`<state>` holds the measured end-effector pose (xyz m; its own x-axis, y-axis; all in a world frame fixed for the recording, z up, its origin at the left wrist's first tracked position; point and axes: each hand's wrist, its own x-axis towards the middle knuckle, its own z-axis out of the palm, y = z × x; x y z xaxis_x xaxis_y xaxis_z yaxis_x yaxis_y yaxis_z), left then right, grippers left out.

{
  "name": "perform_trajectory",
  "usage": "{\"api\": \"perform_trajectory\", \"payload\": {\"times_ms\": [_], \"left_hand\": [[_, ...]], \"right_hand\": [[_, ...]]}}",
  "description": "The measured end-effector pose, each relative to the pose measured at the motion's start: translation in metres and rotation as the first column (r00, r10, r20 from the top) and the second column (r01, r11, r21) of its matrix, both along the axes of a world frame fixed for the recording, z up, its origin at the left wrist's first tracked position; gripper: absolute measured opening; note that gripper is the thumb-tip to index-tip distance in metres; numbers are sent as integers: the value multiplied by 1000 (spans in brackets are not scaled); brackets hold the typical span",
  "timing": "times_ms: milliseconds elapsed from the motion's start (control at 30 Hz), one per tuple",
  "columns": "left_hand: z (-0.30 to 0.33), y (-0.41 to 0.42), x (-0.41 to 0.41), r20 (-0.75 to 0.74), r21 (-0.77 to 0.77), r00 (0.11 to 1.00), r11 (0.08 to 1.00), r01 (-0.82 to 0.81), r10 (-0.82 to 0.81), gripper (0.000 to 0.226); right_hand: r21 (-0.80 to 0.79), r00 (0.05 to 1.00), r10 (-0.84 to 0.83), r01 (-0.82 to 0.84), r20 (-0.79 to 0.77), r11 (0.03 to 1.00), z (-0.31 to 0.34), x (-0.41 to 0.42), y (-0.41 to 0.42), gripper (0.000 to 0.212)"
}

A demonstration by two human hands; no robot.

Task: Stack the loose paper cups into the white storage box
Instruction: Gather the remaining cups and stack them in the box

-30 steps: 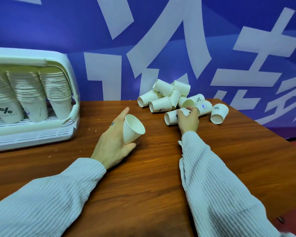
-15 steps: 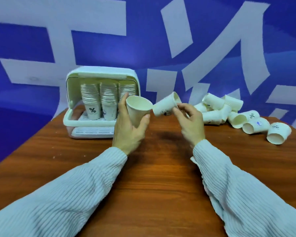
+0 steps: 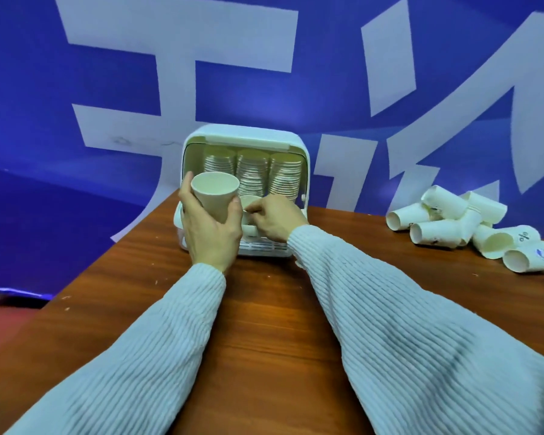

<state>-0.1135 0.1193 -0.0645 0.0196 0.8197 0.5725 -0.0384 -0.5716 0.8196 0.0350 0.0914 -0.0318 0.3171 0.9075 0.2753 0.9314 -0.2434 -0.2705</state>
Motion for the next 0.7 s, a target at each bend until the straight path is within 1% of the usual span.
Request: {"api": "perform_trajectory", "payload": {"times_ms": [33, 67, 133, 200, 267, 333, 433, 500, 567, 633, 700], "left_hand": [[0, 1, 0, -1, 1, 1000, 1000, 6, -6, 84], [0, 2, 0, 0, -4, 1000, 1000, 15, -15, 83], [2, 3, 0, 2, -15, 1000, 999, 31, -31, 80], [10, 7, 2, 7, -14, 999, 999, 36, -36, 78], [23, 13, 7, -15, -6, 998, 998, 68, -68, 81], [36, 21, 17, -97, 19, 990, 994, 105, -103, 87], [49, 34, 36, -305, 51, 950, 995, 91, -71, 82], [50, 40, 46, -357, 54, 933, 996, 67, -43, 81], [49, 46, 53, -400, 22, 915, 998, 56, -43, 83], [44, 53, 57, -525, -16, 848, 997, 82, -78, 87], [36, 55, 59, -696, 0, 716, 996, 84, -60, 85]], "right_hand": [[3, 1000, 4, -4, 0, 1000, 0, 0, 0, 35], [55, 1000, 18, -17, -16, 998, -1, 0, -2, 37], [264, 994, 47, -19, -98, 964, -4, 0, -10, 40], [493, 985, 36, 53, -170, 868, -16, 0, -27, 39], [627, 983, -15, 129, -184, 769, -37, 1, -45, 40], [665, 977, -49, 178, -208, 725, -58, 1, -60, 44], [663, 944, -46, 264, -327, 701, -67, 5, -71, 45], [641, 939, -44, 266, -341, 719, -66, 4, -74, 45], [615, 936, -18, 246, -352, 749, -68, 2, -75, 45], [602, 927, -1, 245, -376, 760, -69, 3, -75, 45], [589, 910, 6, 264, -415, 763, -67, 4, -76, 43]]}}
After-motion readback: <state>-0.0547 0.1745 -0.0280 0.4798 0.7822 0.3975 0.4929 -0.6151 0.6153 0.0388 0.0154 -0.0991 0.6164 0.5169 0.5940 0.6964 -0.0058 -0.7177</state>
